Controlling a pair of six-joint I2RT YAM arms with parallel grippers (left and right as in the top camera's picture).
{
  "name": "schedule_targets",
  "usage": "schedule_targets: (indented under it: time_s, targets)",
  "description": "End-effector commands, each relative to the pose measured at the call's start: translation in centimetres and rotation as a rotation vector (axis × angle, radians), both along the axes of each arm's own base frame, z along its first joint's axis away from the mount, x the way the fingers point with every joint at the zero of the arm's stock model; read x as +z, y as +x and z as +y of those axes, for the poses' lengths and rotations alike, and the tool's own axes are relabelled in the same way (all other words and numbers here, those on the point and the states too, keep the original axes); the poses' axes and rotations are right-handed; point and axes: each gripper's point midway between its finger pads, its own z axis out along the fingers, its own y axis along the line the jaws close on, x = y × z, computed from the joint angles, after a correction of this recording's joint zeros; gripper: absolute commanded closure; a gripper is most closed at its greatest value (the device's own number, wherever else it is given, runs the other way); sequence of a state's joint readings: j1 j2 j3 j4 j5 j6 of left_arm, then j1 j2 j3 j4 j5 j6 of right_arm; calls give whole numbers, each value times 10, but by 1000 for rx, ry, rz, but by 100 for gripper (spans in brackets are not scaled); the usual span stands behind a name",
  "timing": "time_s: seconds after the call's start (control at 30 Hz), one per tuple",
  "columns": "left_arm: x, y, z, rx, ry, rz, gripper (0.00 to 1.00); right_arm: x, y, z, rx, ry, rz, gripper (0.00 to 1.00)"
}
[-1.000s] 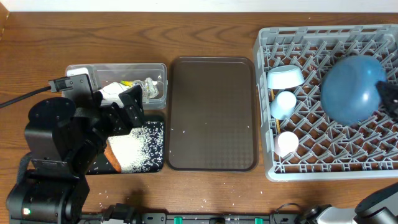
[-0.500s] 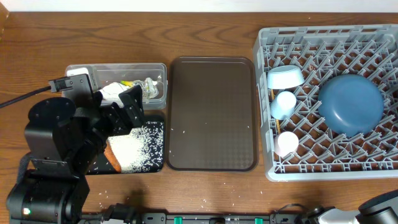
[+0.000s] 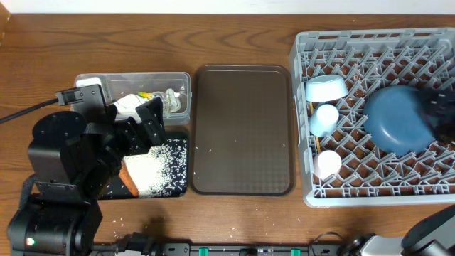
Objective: Sort waste into correct bins and load items into the dishwasher rack
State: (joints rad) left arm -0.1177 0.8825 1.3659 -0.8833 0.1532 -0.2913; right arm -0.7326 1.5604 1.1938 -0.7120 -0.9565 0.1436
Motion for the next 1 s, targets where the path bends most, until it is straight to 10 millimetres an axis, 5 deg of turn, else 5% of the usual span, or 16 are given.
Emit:
schedule_targets:
  time_s: [0.0, 0.27, 0.53, 0.97]
  targets:
    - [0, 0, 3, 12, 3, -2, 5, 27, 10, 10, 41, -280, -25, 4]
    - [0, 0, 3, 12, 3, -2, 5, 48, 18, 64, 132, -668, 18, 1]
    - [0, 0, 3, 12, 3, -2, 5, 42, 21, 114, 254, -715, 13, 1]
    - [0, 0, 3, 12, 3, -2, 5, 41, 20, 121, 272, -713, 14, 1]
